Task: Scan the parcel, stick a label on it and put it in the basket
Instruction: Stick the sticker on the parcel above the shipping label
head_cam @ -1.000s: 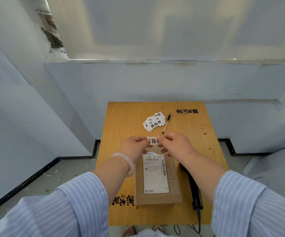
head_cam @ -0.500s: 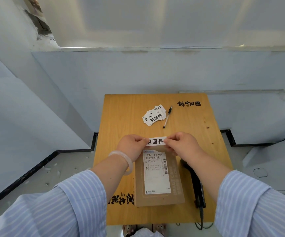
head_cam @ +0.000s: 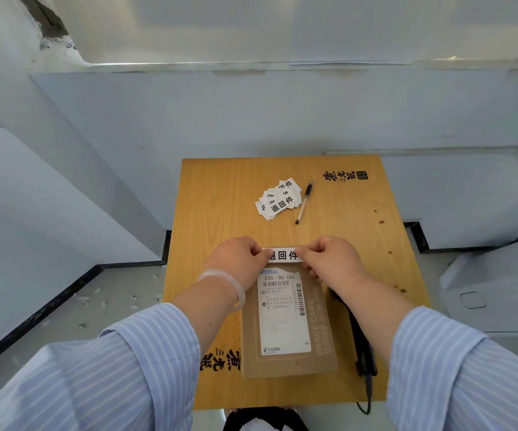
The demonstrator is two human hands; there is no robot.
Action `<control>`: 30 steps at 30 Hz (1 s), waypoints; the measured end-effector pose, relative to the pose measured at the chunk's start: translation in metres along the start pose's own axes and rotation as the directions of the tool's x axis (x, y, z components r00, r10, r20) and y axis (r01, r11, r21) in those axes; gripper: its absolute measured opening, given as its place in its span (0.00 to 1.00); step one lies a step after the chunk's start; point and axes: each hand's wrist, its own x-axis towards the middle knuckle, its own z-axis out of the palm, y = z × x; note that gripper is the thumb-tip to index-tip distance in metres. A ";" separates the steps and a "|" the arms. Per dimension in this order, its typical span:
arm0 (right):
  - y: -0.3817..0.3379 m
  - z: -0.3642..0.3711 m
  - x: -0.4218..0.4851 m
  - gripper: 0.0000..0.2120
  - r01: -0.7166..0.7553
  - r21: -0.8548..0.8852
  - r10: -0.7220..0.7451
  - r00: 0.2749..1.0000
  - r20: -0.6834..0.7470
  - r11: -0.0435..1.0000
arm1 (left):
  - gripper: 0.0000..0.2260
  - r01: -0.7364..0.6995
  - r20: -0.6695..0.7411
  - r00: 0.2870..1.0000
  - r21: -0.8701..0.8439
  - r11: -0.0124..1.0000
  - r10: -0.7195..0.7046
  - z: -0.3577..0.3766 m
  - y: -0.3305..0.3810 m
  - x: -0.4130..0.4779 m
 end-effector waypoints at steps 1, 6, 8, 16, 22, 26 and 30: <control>0.001 0.001 0.001 0.07 0.007 -0.036 -0.008 1.000 -0.005 0.999 | 0.12 -0.003 -0.001 1.000 0.016 1.000 0.003 0.001 0.000 0.001; 0.000 0.001 0.004 0.09 0.047 -0.185 -0.047 0.999 0.000 0.982 | 0.14 -0.015 -0.010 1.000 0.149 0.989 0.016 0.003 -0.003 0.005; -0.001 0.002 0.004 0.09 0.048 -0.219 -0.050 0.999 0.000 0.975 | 0.15 -0.023 -0.015 1.000 0.189 0.982 0.026 0.004 -0.004 0.006; 0.000 -0.005 0.013 0.18 -0.063 -0.211 0.069 0.997 0.021 0.975 | 0.13 0.021 -0.060 0.998 0.003 1.000 -0.020 0.004 -0.009 0.008; 0.005 -0.005 0.011 0.16 -0.081 -0.129 0.090 0.994 0.065 0.988 | 0.07 0.002 -0.062 0.998 -0.144 0.990 -0.011 0.006 -0.014 0.008; 0.009 -0.013 -0.002 0.17 0.006 -0.183 0.000 0.999 0.036 0.983 | 0.09 -0.090 -0.049 0.995 -0.197 0.976 0.081 0.004 -0.021 -0.003; 0.022 -0.013 -0.029 0.30 0.189 -0.201 -0.181 0.982 0.059 0.961 | 0.19 -0.200 -0.089 0.977 -0.071 0.977 0.194 0.012 -0.034 -0.028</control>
